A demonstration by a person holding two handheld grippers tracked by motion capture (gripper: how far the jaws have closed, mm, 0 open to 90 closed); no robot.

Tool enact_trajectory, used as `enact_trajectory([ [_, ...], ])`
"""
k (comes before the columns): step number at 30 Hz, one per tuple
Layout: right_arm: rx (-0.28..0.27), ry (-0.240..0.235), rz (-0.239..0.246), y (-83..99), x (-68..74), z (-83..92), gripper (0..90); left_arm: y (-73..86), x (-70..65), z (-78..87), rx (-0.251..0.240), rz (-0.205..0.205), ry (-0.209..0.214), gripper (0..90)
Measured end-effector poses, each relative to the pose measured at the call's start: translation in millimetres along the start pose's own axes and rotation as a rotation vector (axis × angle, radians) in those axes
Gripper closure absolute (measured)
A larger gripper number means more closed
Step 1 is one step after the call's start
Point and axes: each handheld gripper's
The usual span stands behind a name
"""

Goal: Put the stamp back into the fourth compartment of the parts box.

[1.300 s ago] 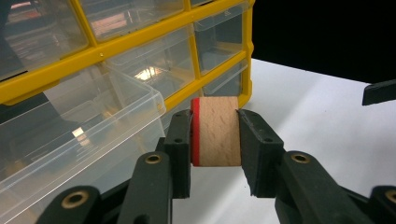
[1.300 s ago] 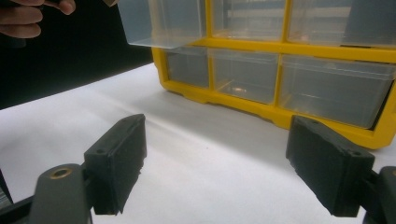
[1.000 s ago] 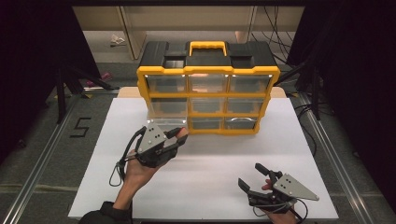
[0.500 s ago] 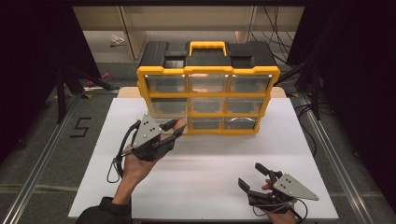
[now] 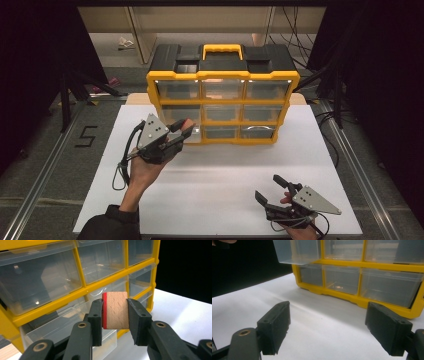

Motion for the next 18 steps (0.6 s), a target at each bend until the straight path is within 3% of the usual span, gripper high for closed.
enact_trajectory([
  [18,0.003,-0.002,-0.001,0.1,-0.1,0.0,21.1,-4.7,13.3,-3.2,-0.029,0.047,-0.025,66.3],
])
Point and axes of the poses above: each handheld gripper's, and its own axes: z roughly backward along the jaws, y roughly out of its underside, x roughly to its left, and after that the axes turned 12 degrees about x, right-handed
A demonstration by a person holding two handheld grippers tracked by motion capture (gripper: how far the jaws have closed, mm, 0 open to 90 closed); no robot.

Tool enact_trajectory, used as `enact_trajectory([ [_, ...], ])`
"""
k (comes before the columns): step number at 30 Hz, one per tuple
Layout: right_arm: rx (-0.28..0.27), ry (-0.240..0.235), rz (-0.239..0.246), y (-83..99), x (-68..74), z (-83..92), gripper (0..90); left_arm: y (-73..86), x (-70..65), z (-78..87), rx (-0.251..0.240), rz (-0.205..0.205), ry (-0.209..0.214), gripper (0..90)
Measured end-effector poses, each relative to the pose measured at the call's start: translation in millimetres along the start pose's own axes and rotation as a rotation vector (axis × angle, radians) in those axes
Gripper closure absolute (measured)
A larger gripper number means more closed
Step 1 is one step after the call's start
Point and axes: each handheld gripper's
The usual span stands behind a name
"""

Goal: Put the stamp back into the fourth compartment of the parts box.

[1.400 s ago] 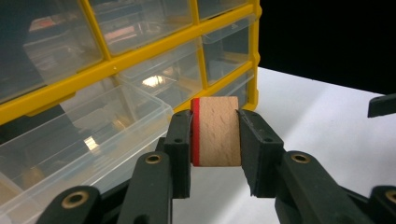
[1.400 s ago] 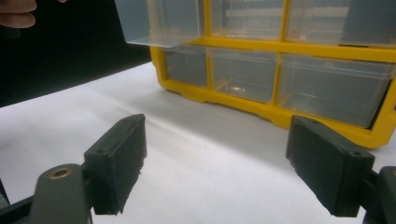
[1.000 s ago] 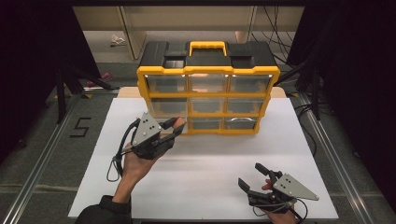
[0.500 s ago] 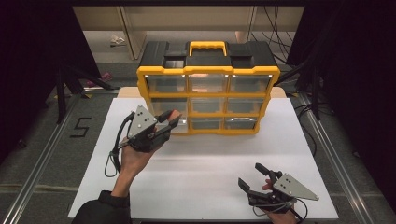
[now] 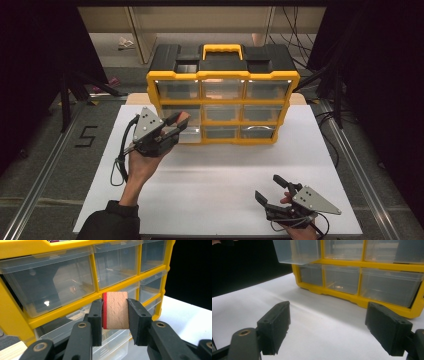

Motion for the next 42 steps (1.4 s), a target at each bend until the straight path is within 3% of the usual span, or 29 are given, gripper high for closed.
enact_trajectory([
  [12,0.001,0.001,-0.002,0.2,0.0,-0.4,21.1,-3.0,9.1,-4.3,0.010,0.026,-0.063,66.3],
  [20,0.000,0.000,-0.002,0.3,-0.2,-0.5,21.1,-2.1,15.1,-7.5,0.037,0.077,-0.097,66.2],
  [42,0.000,0.001,-0.002,0.2,-0.2,-0.4,21.2,4.0,20.6,-19.8,0.105,0.104,-0.123,65.7],
])
Point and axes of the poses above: each handheld gripper's, and its own axes: z roughly backward along the jaws, y roughly out of its underside, x roughly to its left, and after that the axes turned 12 degrees about x, right-handed
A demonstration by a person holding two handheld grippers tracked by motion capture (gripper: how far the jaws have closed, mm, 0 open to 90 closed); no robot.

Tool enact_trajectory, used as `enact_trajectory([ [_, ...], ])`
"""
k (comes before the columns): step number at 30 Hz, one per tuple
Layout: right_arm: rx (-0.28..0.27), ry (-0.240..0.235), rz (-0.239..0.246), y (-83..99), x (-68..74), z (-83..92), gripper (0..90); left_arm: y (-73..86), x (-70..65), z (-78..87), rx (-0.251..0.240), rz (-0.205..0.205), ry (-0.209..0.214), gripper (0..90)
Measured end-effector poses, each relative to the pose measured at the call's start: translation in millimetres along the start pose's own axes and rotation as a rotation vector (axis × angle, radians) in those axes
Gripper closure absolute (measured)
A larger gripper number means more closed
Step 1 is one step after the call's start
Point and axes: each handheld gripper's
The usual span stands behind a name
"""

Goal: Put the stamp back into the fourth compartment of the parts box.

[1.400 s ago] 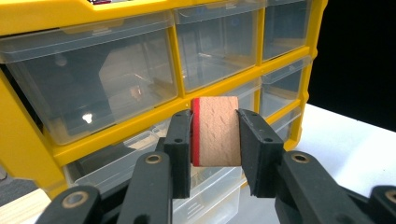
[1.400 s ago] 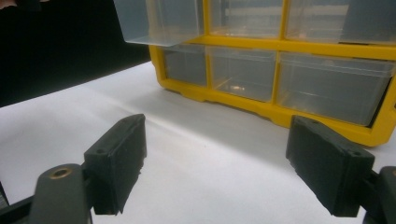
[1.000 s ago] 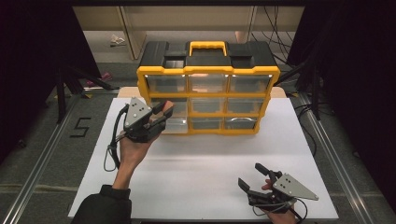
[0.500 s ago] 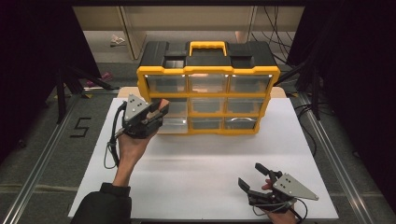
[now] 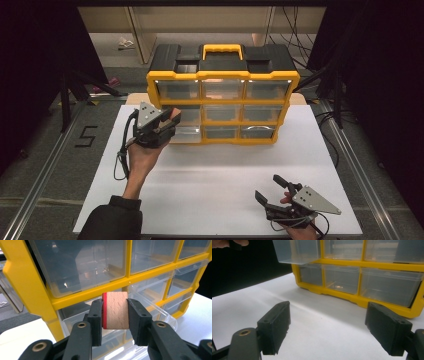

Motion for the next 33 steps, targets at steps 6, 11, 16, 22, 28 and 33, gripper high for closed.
enact_trajectory([
  [6,0.000,-0.001,0.000,0.0,0.0,0.0,21.2,0.6,1.4,-0.6,0.000,0.028,0.017,60.4],
  [11,0.001,-0.002,-0.001,0.0,0.0,-0.1,21.2,-0.3,-2.7,2.1,-0.016,0.025,0.027,37.6],
  [16,0.000,-0.001,0.000,0.0,0.1,-0.2,21.2,-0.4,-5.2,2.6,-0.011,0.026,0.043,29.5],
  [22,0.001,-0.002,-0.001,0.1,0.2,-0.3,21.2,0.1,-9.2,5.0,-0.022,0.026,0.094,22.0],
  [28,0.000,-0.002,0.000,0.1,0.2,-0.1,21.2,3.8,-10.1,8.3,-0.039,0.043,0.134,19.0],
  [33,0.001,-0.001,0.003,-0.2,0.6,0.1,21.2,3.6,-11.3,14.1,-0.065,0.042,0.161,17.5],
])
Point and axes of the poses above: each handheld gripper's, and its own axes: z roughly backward along the jaws, y roughly out of its underside, x roughly to its left, and after that the axes turned 12 degrees about x, right-handed
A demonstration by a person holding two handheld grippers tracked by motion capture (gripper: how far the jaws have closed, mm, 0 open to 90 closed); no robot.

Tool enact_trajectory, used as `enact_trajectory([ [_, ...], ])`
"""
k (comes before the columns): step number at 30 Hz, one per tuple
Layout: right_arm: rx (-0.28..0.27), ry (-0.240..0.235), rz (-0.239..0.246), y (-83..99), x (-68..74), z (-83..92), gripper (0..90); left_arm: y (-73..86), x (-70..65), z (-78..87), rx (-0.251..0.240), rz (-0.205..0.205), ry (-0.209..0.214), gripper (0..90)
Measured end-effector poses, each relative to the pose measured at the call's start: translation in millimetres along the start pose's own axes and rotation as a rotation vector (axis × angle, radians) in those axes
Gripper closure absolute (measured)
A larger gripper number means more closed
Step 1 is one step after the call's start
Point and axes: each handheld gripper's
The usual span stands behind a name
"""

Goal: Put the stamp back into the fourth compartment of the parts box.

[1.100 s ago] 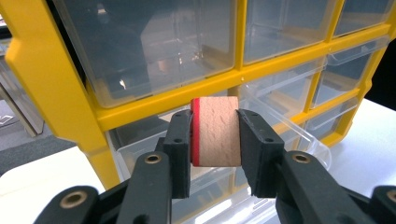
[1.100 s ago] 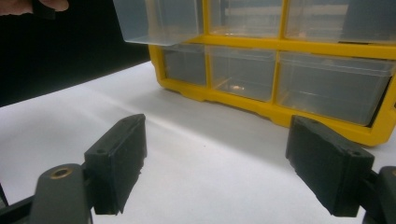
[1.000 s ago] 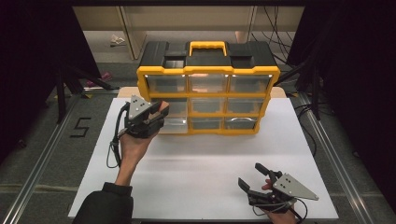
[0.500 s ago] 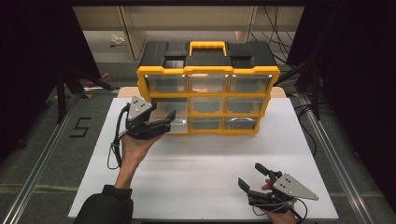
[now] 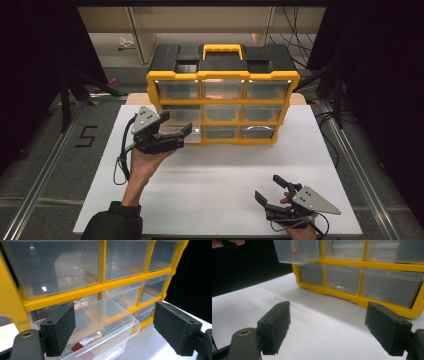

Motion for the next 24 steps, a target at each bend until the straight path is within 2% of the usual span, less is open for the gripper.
enact_trajectory([
  [3,-0.002,-0.002,0.001,0.0,-0.1,0.0,21.2,0.4,-2.2,1.8,-0.002,-0.012,0.013,16.7],
  [11,-0.003,-0.004,0.002,-0.2,-0.1,0.4,21.2,1.4,-5.1,5.7,-0.009,-0.011,0.047,16.0],
  [24,-0.005,-0.007,0.002,-0.4,0.5,0.4,21.2,6.1,-13.6,3.9,0.029,-0.031,0.080,15.8],
])
Point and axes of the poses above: each handheld gripper's, and its own axes: z roughly backward along the jaws, y roughly out of its underside, x roughly to its left, and after that the axes turned 12 degrees about x, right-handed
